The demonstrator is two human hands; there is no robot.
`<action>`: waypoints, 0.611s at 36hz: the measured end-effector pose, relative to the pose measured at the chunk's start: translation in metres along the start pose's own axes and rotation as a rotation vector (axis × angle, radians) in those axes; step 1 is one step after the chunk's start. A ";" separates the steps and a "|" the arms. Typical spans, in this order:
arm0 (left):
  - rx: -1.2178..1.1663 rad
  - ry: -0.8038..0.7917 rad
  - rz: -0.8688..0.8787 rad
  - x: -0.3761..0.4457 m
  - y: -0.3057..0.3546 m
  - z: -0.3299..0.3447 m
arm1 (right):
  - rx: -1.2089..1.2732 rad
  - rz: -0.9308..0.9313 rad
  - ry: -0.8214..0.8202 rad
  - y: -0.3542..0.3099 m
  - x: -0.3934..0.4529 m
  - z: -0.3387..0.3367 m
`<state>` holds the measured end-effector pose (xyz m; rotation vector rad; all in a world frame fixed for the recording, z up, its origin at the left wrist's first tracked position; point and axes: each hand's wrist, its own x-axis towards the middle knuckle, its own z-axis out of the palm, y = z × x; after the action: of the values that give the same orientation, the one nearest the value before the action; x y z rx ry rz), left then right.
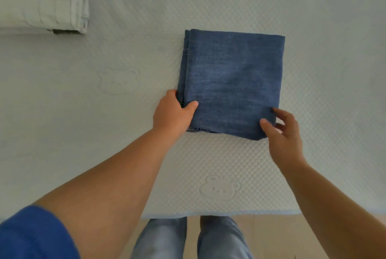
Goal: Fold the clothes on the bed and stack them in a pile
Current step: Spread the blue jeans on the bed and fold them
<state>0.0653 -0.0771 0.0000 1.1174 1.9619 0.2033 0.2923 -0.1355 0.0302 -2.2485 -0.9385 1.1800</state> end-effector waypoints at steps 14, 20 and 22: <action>-0.420 -0.017 -0.279 -0.043 0.036 -0.010 | 0.447 0.379 -0.414 -0.053 0.028 -0.043; -0.691 -0.105 -0.360 -0.093 0.027 -0.060 | 0.465 0.302 -0.515 -0.069 -0.023 -0.047; -0.809 -0.200 -0.385 -0.107 0.018 -0.075 | 0.417 0.244 -0.546 -0.076 -0.036 -0.043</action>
<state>0.0471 -0.1305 0.1197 0.2214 1.6234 0.5856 0.2859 -0.1130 0.1220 -1.7658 -0.5248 1.9555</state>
